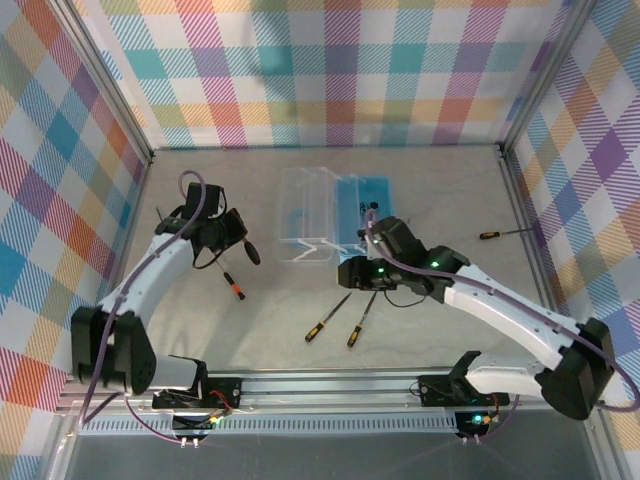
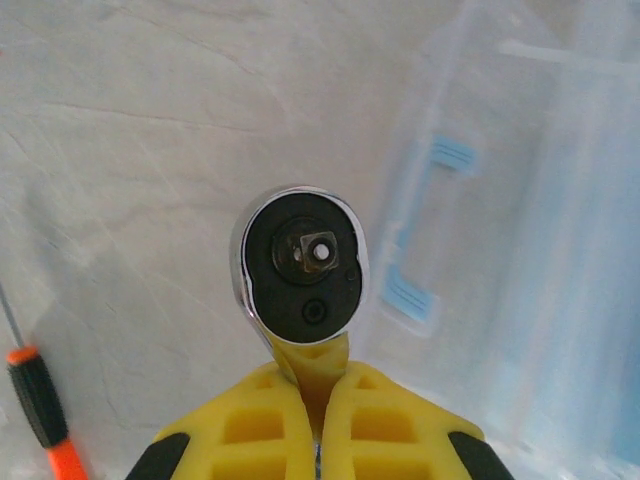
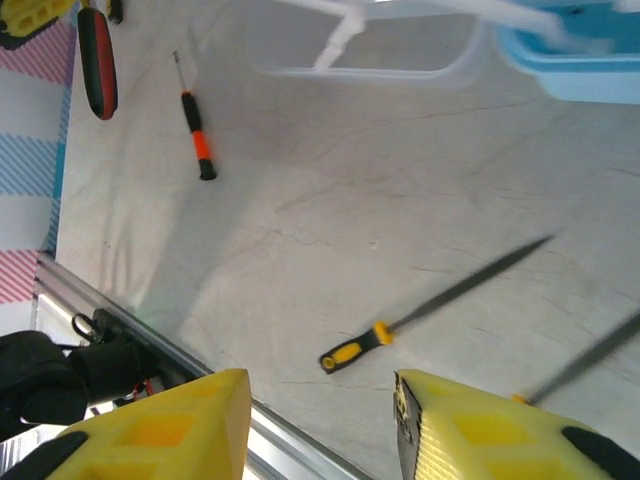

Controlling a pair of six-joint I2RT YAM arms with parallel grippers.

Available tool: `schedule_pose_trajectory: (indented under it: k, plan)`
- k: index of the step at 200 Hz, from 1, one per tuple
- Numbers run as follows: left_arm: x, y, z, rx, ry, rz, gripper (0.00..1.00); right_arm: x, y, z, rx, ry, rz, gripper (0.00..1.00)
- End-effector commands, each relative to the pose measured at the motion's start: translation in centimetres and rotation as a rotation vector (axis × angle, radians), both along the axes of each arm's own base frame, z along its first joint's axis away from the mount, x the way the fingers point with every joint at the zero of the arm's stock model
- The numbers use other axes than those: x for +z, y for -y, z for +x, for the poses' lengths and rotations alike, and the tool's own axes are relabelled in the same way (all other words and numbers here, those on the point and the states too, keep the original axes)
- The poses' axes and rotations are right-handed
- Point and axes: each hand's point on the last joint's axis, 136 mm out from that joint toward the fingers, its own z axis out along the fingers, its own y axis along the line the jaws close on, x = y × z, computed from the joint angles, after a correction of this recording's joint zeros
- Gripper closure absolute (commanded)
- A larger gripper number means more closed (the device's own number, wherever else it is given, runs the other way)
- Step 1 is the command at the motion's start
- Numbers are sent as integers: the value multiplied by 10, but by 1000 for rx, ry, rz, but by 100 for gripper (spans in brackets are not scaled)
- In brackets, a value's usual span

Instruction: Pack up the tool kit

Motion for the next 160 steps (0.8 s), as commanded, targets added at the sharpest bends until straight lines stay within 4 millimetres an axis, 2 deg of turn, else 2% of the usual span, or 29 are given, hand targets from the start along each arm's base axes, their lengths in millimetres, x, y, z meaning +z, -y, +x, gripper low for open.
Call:
schedule_pose_trajectory:
  k: [1, 25, 69, 97, 136, 160]
  plan:
    - [33, 17, -14, -21, 94, -79, 100, 23, -43, 1, 92, 77, 54, 52]
    - [48, 21, -38, -45, 125, -92, 100, 32, -88, -7, 184, 82, 103, 44]
    - [60, 22, -69, -70, 149, -117, 100, 57, -140, -15, 311, 49, 259, 38]
    - [64, 23, -74, -70, 161, -136, 100, 62, -160, -22, 370, 38, 286, 36]
    - [75, 35, -72, -90, 180, -180, 100, 50, -178, -12, 348, 3, 266, 38]
    - [81, 39, -74, -100, 194, -192, 100, 47, -185, -8, 348, -8, 256, 43]
